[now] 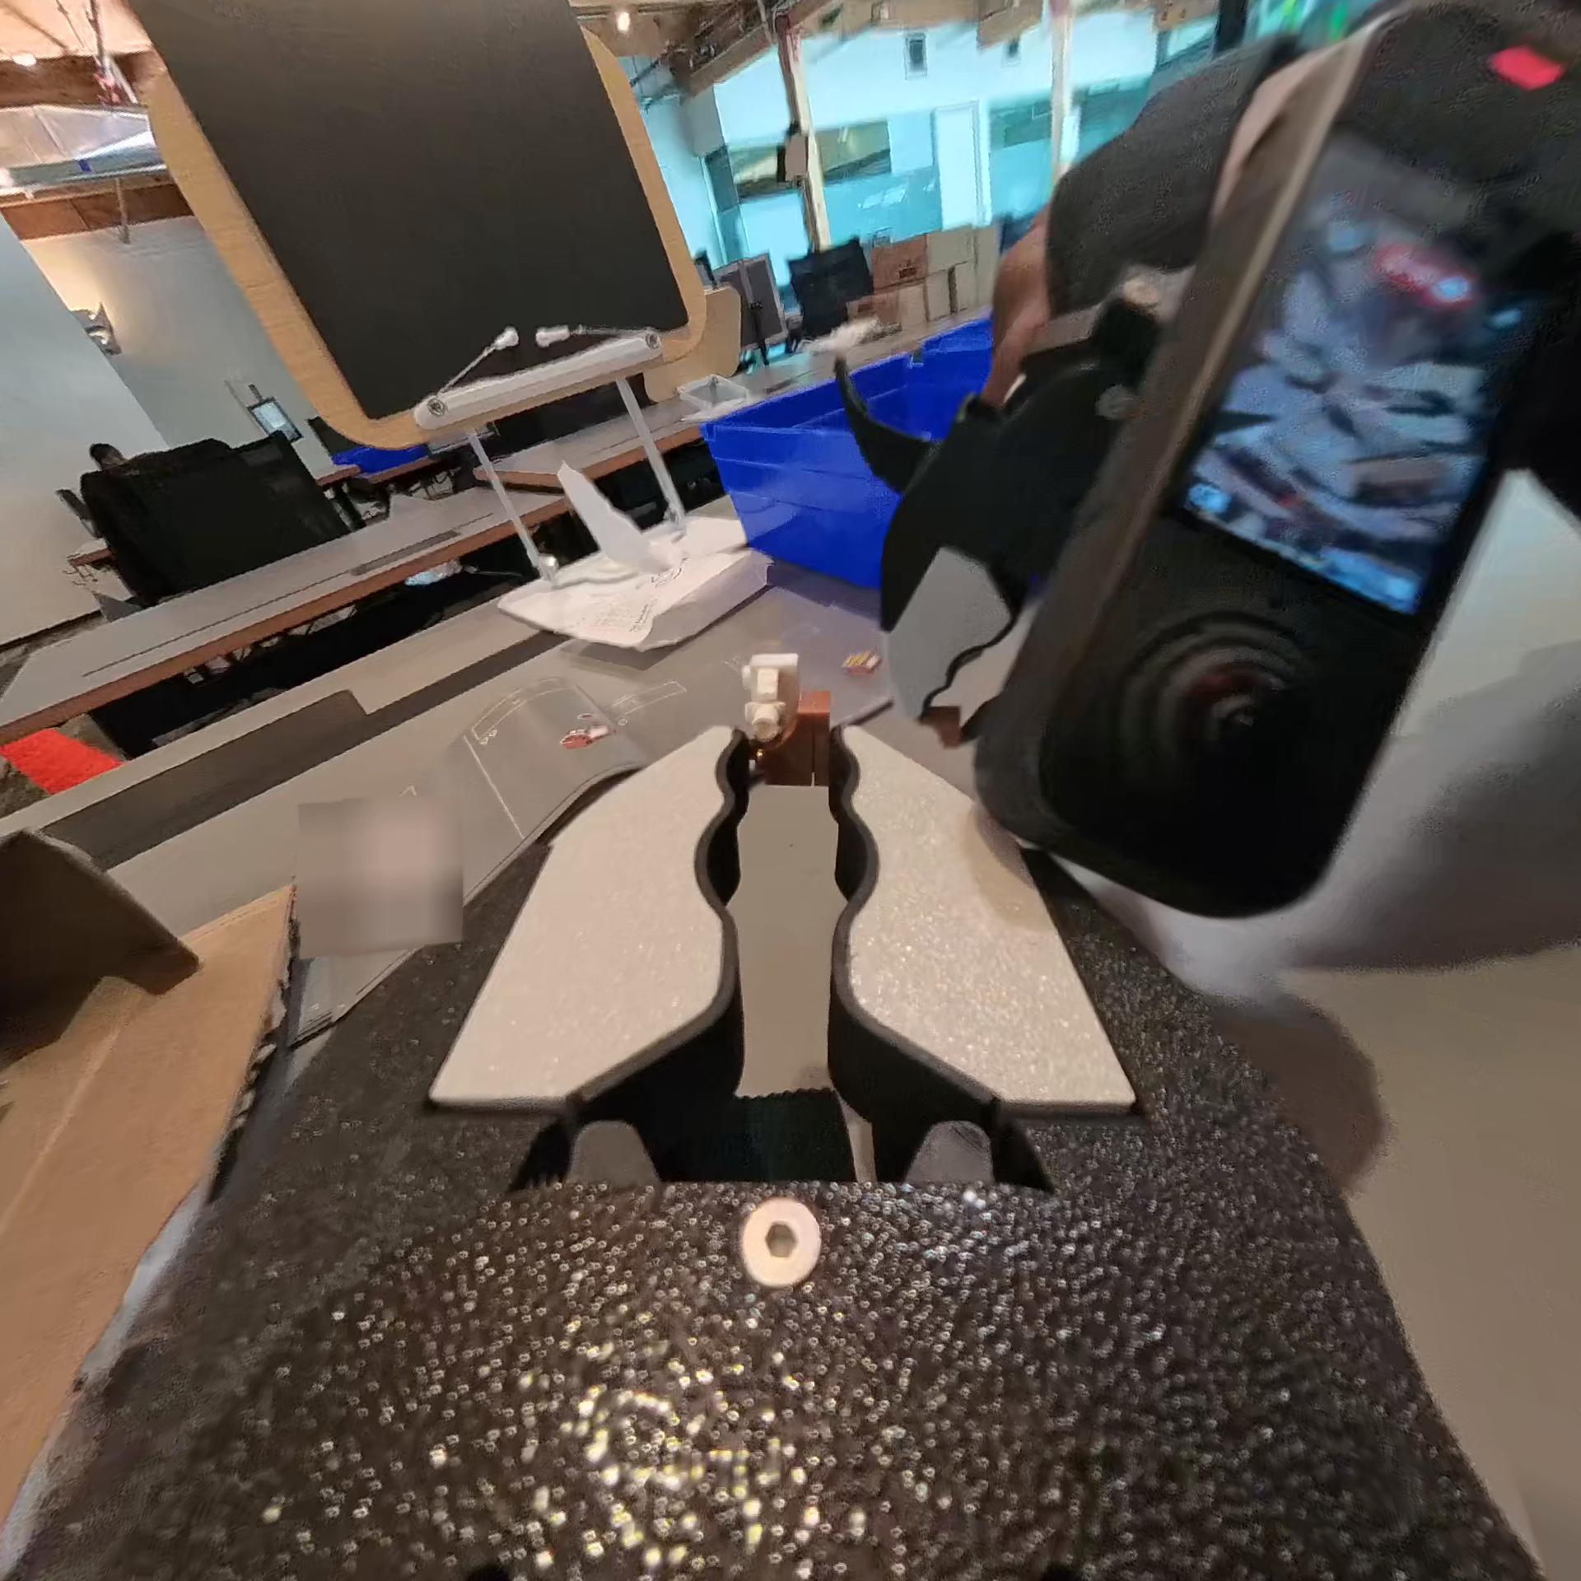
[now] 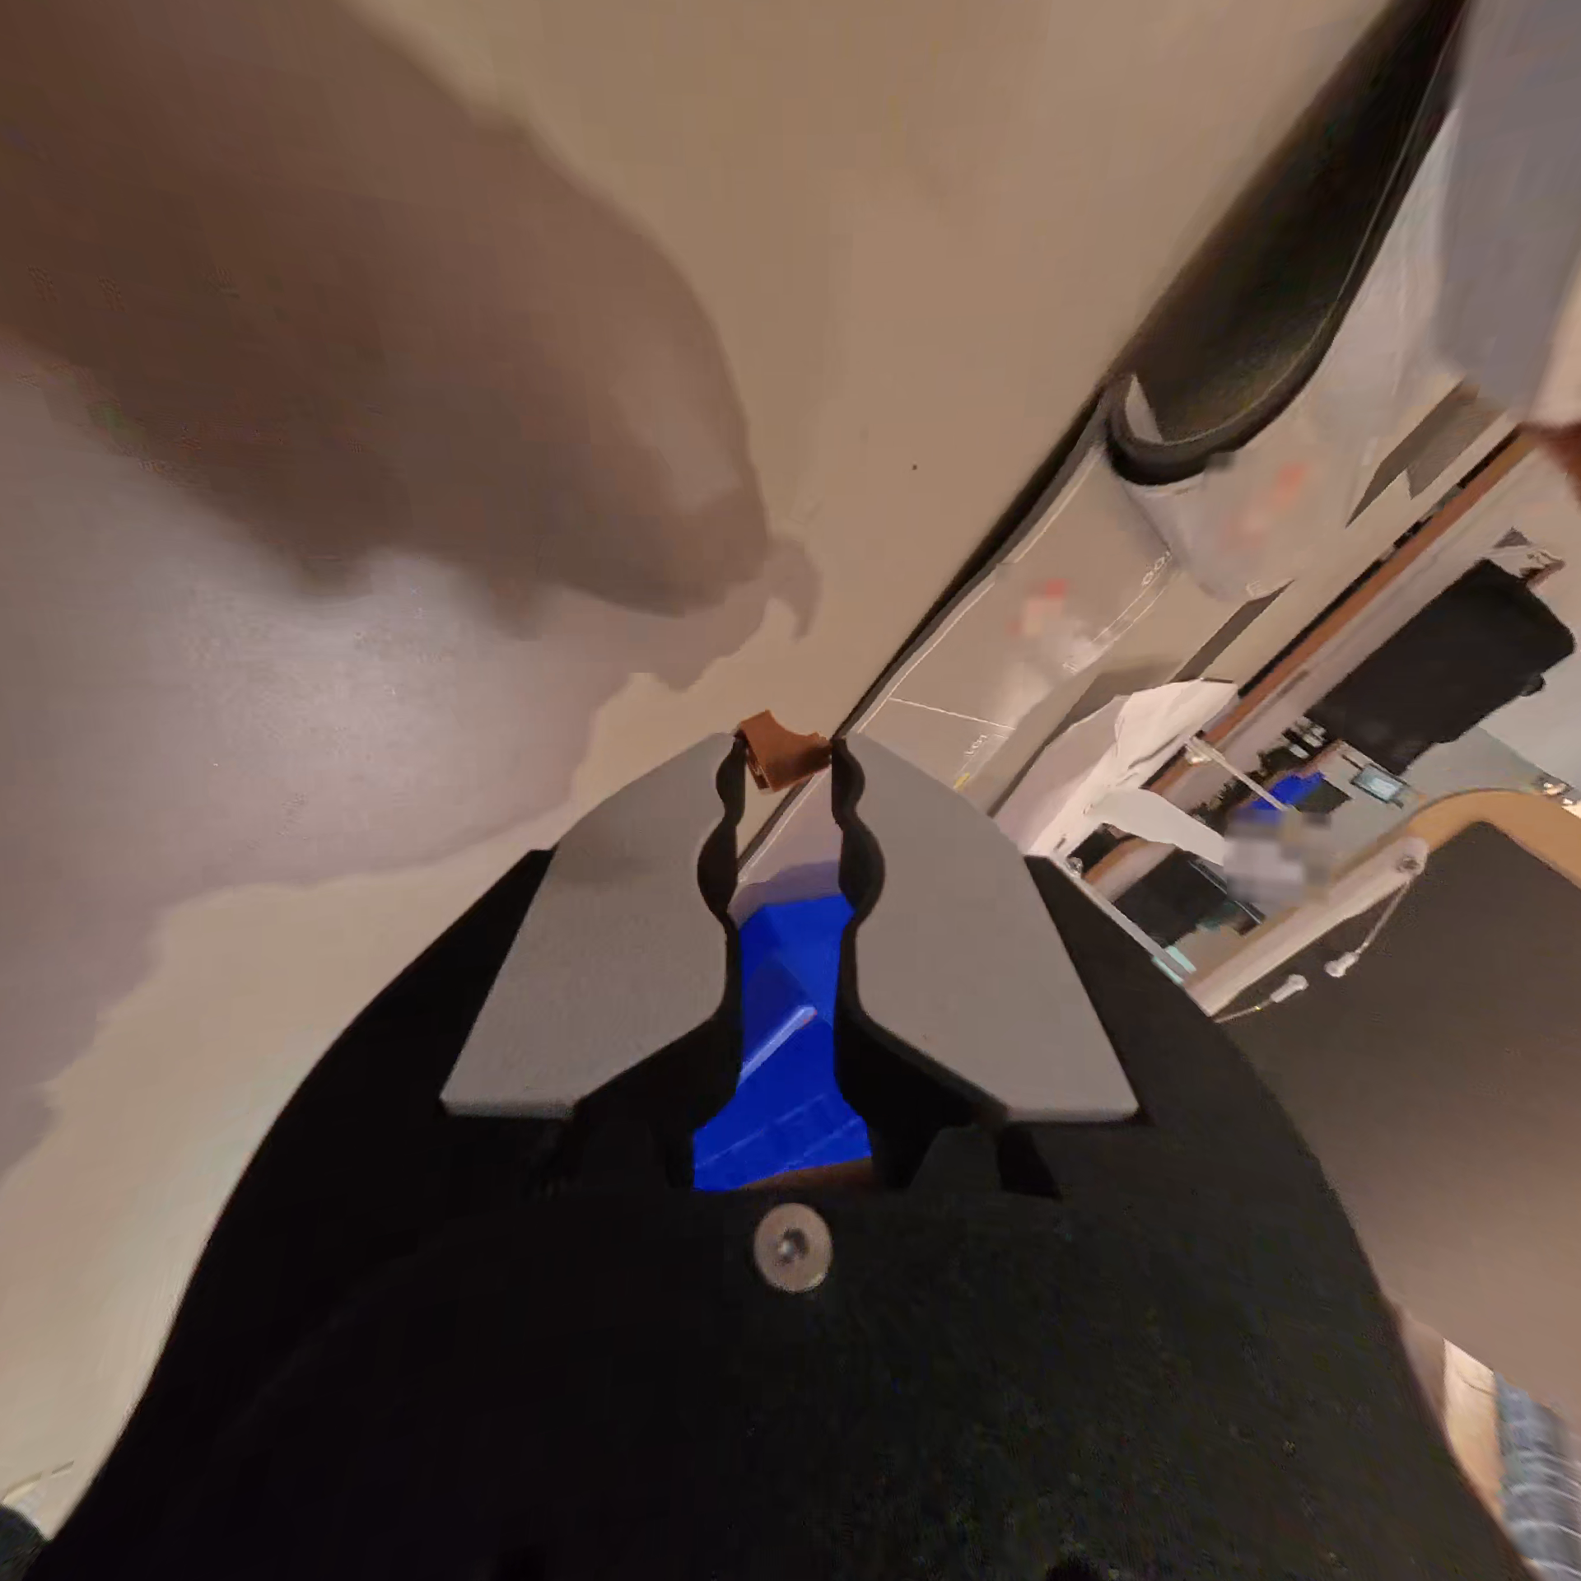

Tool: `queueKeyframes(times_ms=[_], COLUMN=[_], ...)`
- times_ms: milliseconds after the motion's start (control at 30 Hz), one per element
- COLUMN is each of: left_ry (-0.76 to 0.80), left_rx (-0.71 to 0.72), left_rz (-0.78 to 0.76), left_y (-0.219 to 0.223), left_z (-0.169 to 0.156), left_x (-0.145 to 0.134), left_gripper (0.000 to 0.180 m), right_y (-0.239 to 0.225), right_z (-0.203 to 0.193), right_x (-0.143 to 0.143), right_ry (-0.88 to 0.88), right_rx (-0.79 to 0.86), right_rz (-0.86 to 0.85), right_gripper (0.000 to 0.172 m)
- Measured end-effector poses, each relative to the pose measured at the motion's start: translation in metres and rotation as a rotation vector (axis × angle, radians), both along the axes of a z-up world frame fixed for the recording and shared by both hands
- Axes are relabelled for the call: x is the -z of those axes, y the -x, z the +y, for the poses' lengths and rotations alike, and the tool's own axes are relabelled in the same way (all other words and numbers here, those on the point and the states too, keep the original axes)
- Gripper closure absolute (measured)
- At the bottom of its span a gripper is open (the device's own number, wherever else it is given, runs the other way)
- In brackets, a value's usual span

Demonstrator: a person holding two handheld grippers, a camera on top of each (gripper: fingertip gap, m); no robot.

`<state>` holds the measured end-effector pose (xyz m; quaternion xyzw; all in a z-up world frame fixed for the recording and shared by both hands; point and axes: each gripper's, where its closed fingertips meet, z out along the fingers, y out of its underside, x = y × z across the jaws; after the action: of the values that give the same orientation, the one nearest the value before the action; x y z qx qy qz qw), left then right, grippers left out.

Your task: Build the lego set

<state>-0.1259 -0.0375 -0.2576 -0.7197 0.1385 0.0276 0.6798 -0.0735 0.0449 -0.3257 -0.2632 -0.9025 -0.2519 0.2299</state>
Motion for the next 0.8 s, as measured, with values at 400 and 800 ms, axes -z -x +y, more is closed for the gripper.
queueKeyframes(times_ms=[400, 800], left_ry=[0.0, -0.004], left_rx=[-0.034, -0.026], left_rz=[-0.018, -0.027], left_y=[0.011, 0.011], left_z=[-0.002, -0.002], left_x=[-0.001, -0.001], left_gripper=[0.164, 0.164], right_y=[-0.023, -0.018], right_z=[-0.02, -0.037], right_x=[0.023, 0.0], right_ry=[0.073, 0.67], right_rx=[-0.057, -0.082], right_rz=[-0.141, -0.011], right_gripper=[0.148, 0.136])
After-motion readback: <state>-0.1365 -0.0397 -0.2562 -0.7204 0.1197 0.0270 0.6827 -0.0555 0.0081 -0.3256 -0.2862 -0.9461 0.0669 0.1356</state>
